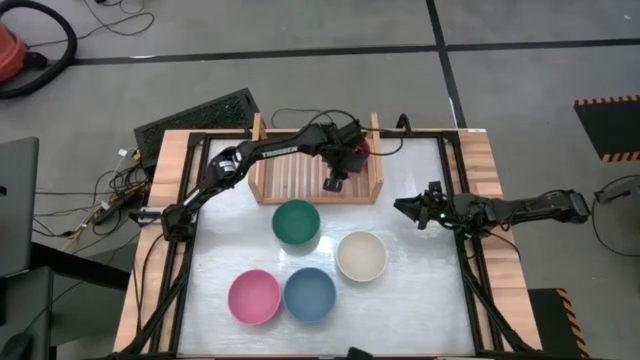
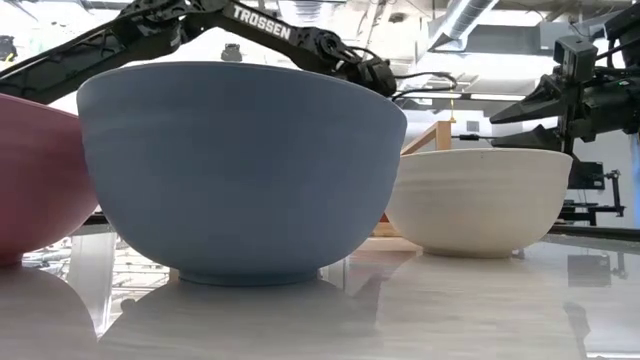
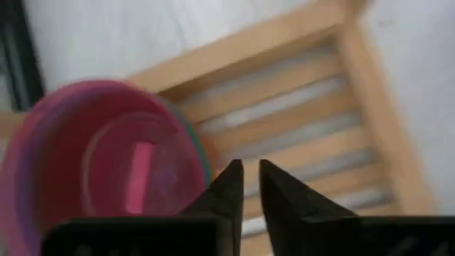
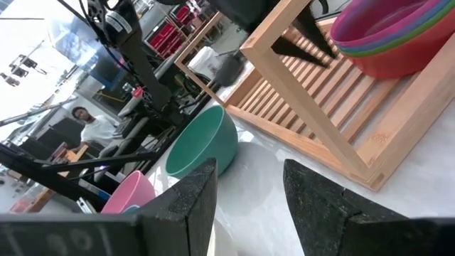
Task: Place and stack bowls onto a shelf
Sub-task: Stack the small light pink bowl on top of the small light blue bowl on the shelf, then put the large green bowl on the shelf
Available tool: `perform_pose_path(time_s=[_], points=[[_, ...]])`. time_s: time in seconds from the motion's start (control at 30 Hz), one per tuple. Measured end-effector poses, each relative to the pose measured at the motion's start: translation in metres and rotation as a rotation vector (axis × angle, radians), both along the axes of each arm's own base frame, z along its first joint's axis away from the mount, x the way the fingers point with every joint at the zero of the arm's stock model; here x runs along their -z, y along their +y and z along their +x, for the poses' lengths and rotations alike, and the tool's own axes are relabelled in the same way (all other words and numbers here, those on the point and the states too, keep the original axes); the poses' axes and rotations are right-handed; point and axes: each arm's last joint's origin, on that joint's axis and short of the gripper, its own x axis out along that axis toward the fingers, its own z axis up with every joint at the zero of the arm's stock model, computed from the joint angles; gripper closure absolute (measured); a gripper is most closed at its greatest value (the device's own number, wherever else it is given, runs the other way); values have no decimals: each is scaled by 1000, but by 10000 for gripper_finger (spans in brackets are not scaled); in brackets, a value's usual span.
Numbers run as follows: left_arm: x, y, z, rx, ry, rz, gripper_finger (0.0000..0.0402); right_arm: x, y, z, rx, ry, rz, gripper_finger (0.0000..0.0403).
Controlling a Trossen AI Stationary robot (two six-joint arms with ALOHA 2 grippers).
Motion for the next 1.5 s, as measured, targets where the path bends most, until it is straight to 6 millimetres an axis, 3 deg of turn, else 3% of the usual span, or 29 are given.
perform_pose_path(time_s=[0.13, 0.43, 0.67, 0.8, 0.93, 1.1, 1.2, 1.3, 1.4, 1.5], points=[[13, 9, 2, -36, 25, 65, 396, 0, 0, 0, 0, 2, 0, 214], [13, 29, 1, -110, -31, 102, 394, 1, 0, 0, 2, 6, 1, 214], [7, 20, -3, -148, 3, 35, 391, 1, 0, 0, 3, 4, 7, 214], [-22, 5, -10, -149, -3, 30, 380, 1, 0, 0, 3, 4, 8, 214], [-67, -10, -24, -175, -66, 23, 367, 1, 0, 0, 3, 3, 10, 214], [-148, -36, -68, -146, -162, 5, 356, 1, 0, 0, 3, 3, 11, 214], [-181, -50, -97, -148, -180, -56, 343, 1, 0, 0, 3, 5, 6, 214], [-198, -64, -127, -144, -122, -171, 321, 1, 0, 0, 2, 5, 4, 214], [-203, -81, -151, -116, 10, -275, 288, 1, 0, 0, 3, 5, 3, 214], [-196, -93, -150, -98, 79, -298, 253, 1, 0, 0, 2, 6, 2, 214]])
